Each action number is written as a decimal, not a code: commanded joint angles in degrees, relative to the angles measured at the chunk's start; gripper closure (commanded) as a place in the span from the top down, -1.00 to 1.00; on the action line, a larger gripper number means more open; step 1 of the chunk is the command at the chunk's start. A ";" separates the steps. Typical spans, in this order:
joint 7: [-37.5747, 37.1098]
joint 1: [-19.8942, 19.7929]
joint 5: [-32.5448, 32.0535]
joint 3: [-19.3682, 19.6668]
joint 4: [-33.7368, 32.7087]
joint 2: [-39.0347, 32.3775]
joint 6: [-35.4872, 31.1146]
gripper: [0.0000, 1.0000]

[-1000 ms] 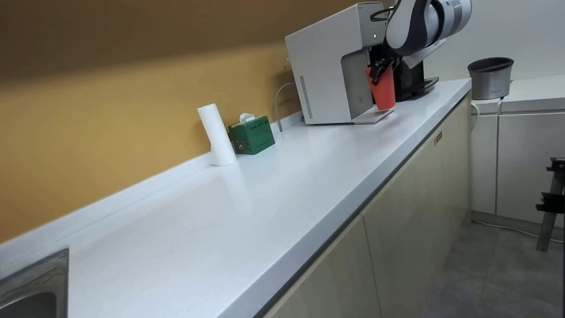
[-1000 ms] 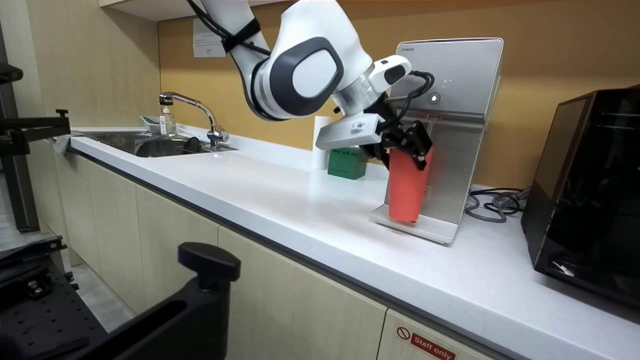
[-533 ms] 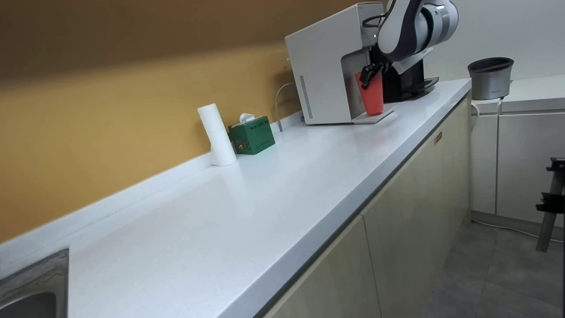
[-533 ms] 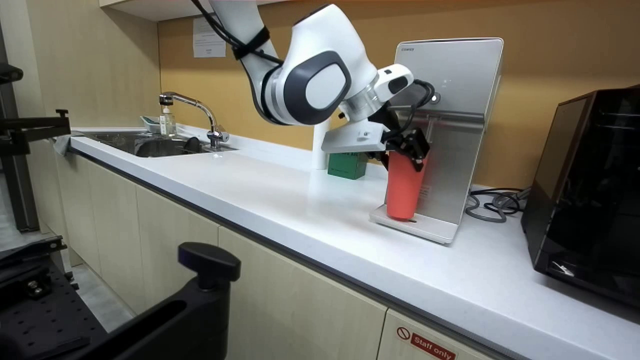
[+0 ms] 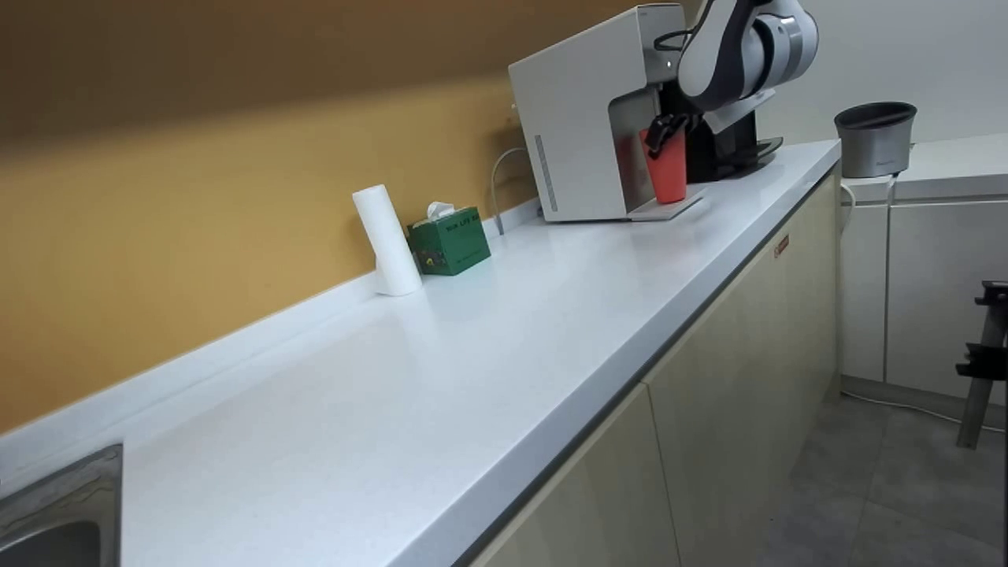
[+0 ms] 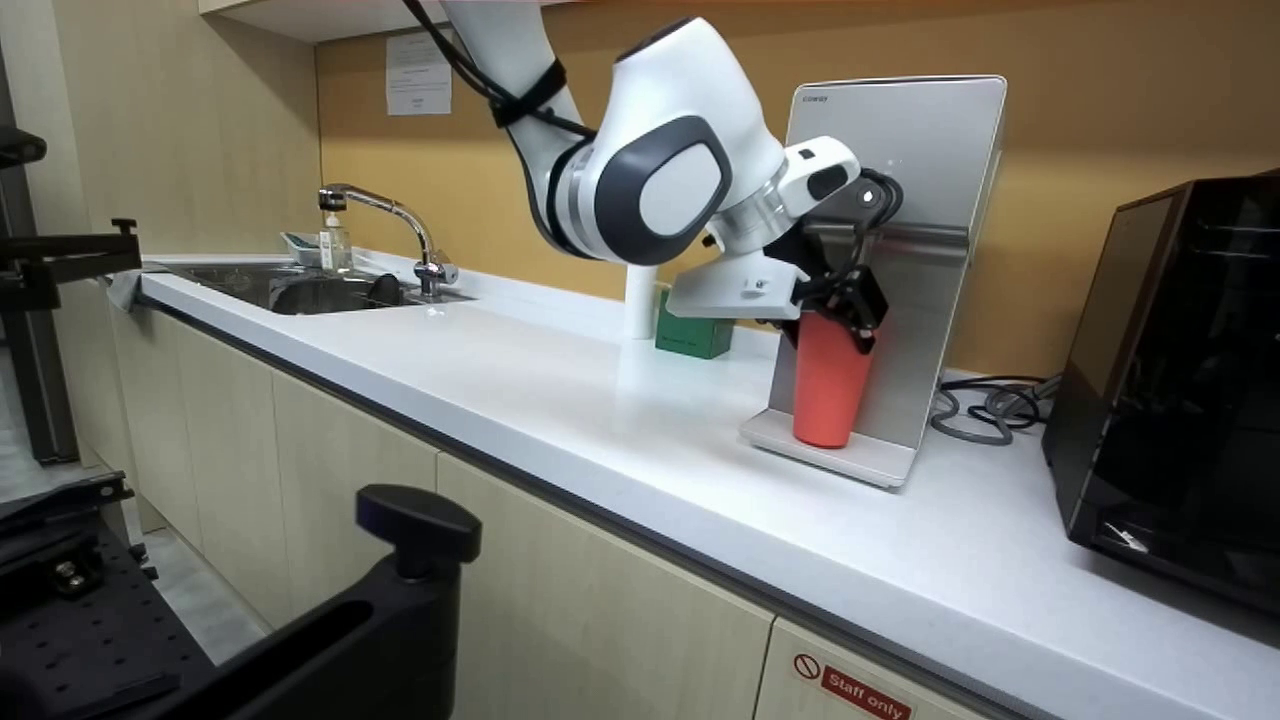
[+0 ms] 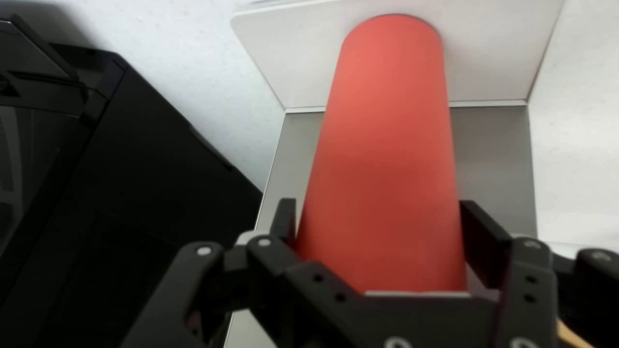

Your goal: Pick up the orange cup and place it on the coffee machine under the nozzle

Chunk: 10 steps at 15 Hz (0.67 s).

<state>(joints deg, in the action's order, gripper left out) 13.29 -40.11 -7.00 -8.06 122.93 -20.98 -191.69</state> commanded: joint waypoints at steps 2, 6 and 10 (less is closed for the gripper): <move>0.90 -3.47 -1.29 -3.26 -2.78 -1.50 0.84 1.00; 1.94 -4.90 -1.67 -4.95 -2.88 -1.37 1.69 1.00; 1.57 -5.49 -1.13 -5.87 -1.21 0.58 5.68 1.00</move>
<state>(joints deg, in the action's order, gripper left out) 15.00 -44.36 -7.91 -12.55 121.50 -21.99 -190.23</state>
